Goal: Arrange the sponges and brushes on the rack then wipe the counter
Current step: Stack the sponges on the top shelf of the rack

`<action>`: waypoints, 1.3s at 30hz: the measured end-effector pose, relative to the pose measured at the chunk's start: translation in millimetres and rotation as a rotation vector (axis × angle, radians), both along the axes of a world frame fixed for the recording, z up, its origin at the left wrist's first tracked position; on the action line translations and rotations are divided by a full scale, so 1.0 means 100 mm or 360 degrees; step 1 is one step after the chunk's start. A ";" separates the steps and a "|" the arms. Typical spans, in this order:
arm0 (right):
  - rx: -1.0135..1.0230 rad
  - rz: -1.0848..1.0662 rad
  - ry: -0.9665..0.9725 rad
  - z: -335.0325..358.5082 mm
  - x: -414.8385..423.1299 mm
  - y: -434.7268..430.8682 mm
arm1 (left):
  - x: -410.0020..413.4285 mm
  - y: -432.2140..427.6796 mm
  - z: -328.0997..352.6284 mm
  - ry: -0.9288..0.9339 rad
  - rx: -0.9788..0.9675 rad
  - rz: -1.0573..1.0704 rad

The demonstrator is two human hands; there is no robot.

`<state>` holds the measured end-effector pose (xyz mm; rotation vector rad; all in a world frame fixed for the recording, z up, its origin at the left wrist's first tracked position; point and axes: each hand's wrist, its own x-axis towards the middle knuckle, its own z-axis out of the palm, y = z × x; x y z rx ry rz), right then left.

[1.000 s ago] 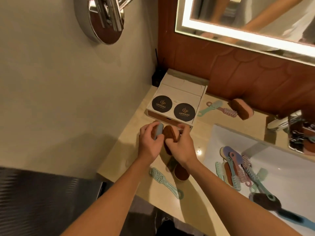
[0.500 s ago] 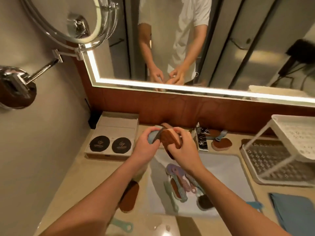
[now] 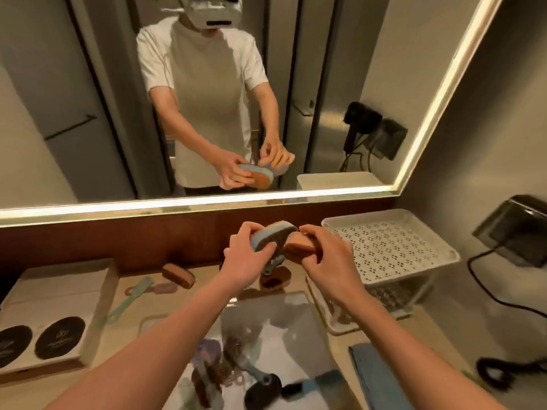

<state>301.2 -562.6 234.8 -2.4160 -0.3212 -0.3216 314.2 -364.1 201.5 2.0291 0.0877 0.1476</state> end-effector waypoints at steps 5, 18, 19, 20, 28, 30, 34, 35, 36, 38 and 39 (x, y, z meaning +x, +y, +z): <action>0.0024 -0.0126 0.0033 0.01 0.47 -0.91 | 0.53 -0.94 0.13 -0.0120 -0.0028 -0.0103; 0.0023 -0.0052 0.0075 -0.25 1.23 -1.59 | 1.23 -1.91 -0.05 -0.0194 0.0275 -0.0027; 0.0024 -0.0055 0.0057 -0.27 1.26 -1.60 | 1.26 -1.94 -0.05 -0.0194 0.0311 -0.0007; 0.0036 -0.0066 0.0053 -0.31 1.29 -1.61 | 1.29 -1.97 -0.06 -0.0197 0.0347 0.0012; 0.0081 -0.0026 0.0088 -0.52 1.44 -1.62 | 1.40 -2.08 -0.16 -0.0183 0.0725 0.0242; 0.0083 -0.0003 0.0097 -0.54 1.45 -1.59 | 1.41 -2.07 -0.17 -0.0164 0.0564 0.0234; 0.0048 0.0059 0.0055 -0.54 1.50 -1.53 | 1.43 -2.07 -0.23 -0.0150 0.0433 0.0206; 0.0047 0.0058 0.0038 -0.54 1.51 -1.53 | 1.43 -2.07 -0.24 -0.0141 0.0446 0.0219; 0.0043 0.0059 0.0032 -0.54 1.51 -1.52 | 1.43 -2.08 -0.26 -0.0130 0.0472 0.0226; 0.0020 0.0053 0.0031 -0.56 1.52 -1.52 | 1.40 -2.12 -0.28 -0.0095 0.0517 0.0254; 0.0015 0.0045 0.0028 -0.57 1.52 -1.52 | 1.38 -2.13 -0.29 -0.0094 0.0518 0.0267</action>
